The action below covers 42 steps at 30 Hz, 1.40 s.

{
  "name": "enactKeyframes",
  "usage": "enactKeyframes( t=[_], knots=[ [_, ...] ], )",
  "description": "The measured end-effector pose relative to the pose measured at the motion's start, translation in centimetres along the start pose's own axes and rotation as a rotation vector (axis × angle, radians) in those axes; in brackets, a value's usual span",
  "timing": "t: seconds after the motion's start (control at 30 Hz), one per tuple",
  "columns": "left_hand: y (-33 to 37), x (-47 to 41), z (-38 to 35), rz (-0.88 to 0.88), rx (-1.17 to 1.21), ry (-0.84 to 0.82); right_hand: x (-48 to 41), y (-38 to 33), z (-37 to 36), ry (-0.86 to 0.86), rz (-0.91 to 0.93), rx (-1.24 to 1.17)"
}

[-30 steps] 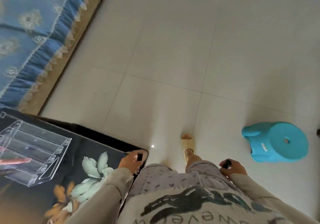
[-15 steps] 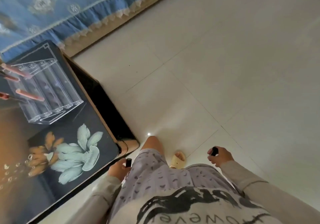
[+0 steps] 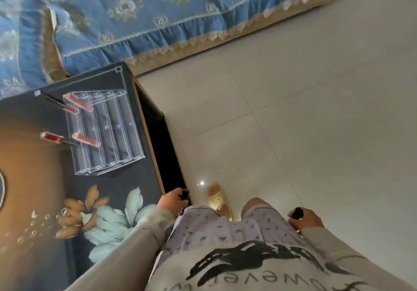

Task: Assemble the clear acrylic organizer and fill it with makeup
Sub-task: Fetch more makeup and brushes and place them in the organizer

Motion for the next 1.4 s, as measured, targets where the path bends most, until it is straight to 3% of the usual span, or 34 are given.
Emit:
enactKeyframes(
  t=[0.23,0.47,0.9,1.13,1.4],
  knots=[
    [2.6,-3.3,7.9,0.002,0.137,0.151,-3.6,-9.5,1.2,0.006,0.073,0.101],
    [2.8,-5.2,8.4,0.140,0.306,0.091,-9.7,-20.9,2.6,-0.093,0.160,0.127],
    [6.1,-4.6,5.7,0.549,0.685,0.055,-15.1,-44.6,-0.1,-0.269,0.606,0.733],
    [5.4,-5.3,4.9,0.701,0.927,0.031,-14.6,-50.3,-5.2,-0.343,0.673,0.782],
    [-0.7,-8.1,9.9,0.764,1.034,0.136,-14.0,-54.2,-10.9,-0.351,0.691,0.958]
  ],
)
Point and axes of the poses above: each hand's wrist, its own x-axis away from the middle knuckle, its own z-axis out of the back of the hand, y = z × x, the point moved 5 cm from there along -x, towards the middle knuckle, and after that the axes turned 11 degrees about -x, right-handed, at the moved point
